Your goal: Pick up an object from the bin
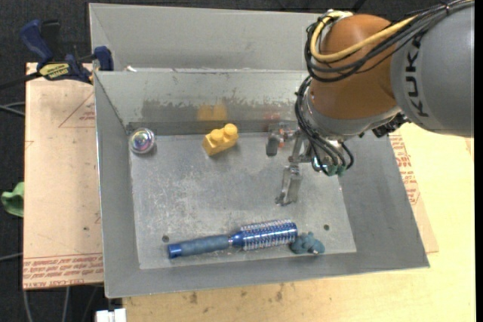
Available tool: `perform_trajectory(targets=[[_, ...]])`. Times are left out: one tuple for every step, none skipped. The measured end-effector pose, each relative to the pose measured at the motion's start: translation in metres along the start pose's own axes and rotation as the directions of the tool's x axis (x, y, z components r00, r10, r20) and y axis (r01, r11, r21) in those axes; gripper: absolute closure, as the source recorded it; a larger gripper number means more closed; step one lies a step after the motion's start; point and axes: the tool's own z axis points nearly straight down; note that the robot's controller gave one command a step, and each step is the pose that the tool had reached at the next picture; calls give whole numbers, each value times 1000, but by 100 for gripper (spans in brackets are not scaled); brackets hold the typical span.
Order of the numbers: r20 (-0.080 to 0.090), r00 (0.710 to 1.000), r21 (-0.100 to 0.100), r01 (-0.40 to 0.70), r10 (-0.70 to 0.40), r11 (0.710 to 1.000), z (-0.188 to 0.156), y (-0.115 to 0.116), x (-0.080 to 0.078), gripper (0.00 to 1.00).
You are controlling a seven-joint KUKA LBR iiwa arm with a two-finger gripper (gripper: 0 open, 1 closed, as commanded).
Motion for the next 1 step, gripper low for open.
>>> perform_trajectory(targets=[[0,964,0,264,-264,964,138,-22,46,0]])
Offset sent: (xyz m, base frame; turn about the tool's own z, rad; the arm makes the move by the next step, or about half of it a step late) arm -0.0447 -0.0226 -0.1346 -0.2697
